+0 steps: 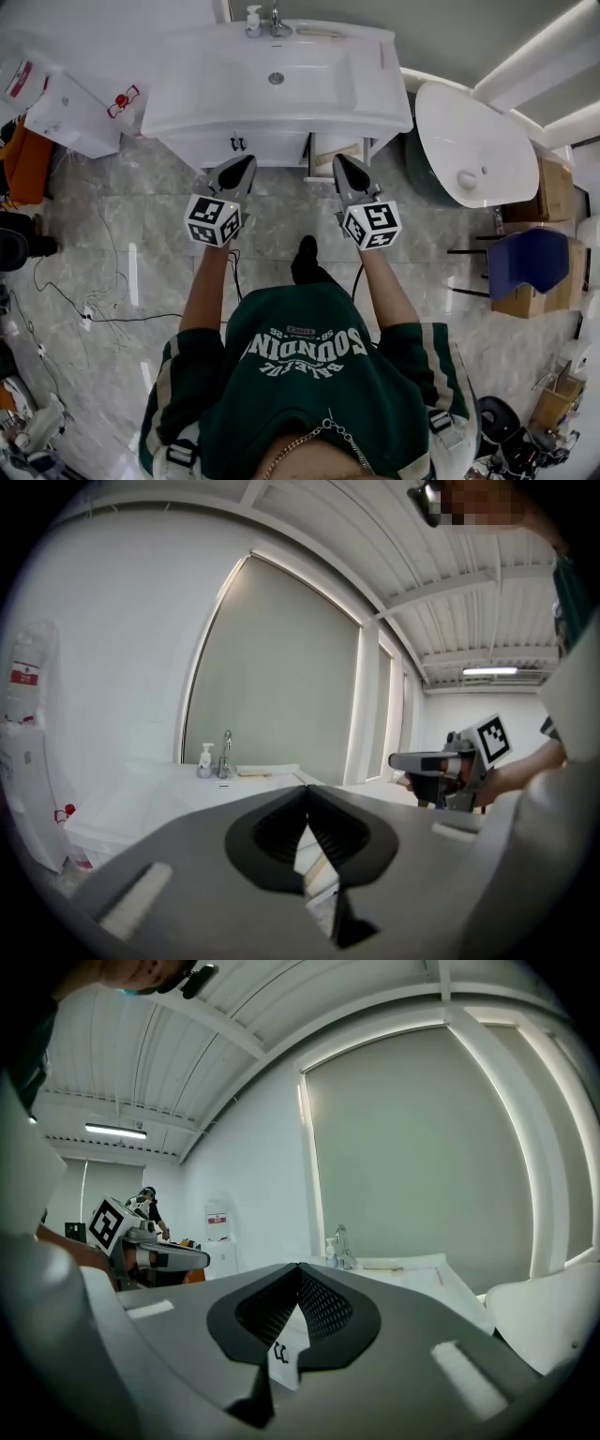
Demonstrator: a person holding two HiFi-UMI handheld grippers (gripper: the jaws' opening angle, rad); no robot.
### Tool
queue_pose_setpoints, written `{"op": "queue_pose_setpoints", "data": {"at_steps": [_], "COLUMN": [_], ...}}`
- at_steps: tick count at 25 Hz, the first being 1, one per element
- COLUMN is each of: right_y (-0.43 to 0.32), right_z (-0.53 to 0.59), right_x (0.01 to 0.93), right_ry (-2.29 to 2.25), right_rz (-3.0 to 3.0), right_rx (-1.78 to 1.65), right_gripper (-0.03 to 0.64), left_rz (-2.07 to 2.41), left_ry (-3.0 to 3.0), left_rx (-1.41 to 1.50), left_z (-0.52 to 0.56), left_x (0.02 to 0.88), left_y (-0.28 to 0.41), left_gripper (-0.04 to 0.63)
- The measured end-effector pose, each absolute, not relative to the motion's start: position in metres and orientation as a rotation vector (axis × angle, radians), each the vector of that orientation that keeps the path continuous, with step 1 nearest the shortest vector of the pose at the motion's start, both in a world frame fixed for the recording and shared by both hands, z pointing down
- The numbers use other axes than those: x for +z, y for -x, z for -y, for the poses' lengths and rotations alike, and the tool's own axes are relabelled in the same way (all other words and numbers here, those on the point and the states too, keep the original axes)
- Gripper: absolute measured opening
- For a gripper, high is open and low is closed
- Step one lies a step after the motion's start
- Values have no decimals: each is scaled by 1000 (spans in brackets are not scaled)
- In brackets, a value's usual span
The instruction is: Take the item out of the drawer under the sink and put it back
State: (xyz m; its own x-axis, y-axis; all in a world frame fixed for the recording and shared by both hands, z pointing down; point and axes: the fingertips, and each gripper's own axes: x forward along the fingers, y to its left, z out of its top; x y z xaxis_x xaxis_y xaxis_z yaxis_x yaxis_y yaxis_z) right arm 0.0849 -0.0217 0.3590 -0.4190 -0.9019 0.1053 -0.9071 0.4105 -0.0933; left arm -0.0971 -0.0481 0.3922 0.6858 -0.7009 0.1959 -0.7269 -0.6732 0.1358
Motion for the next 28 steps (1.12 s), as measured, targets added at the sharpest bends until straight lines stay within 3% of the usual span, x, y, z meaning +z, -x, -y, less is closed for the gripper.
{"op": "queue_pose_setpoints", "data": {"at_steps": [11,28], "right_y": [-124,-126], "right_z": [118,153], "right_x": [375,401], "right_ry": [-1561,-1548], "right_rz": [2643,2615], "right_rx": [266,340], "right_gripper": [2,2], "left_rz": [1165,1099], "left_ry": [-2638,-2620], "left_rx": [204,244], "left_z": [129,165], "left_x": [409,430], "left_y": [51,35], "left_gripper": [50,49]}}
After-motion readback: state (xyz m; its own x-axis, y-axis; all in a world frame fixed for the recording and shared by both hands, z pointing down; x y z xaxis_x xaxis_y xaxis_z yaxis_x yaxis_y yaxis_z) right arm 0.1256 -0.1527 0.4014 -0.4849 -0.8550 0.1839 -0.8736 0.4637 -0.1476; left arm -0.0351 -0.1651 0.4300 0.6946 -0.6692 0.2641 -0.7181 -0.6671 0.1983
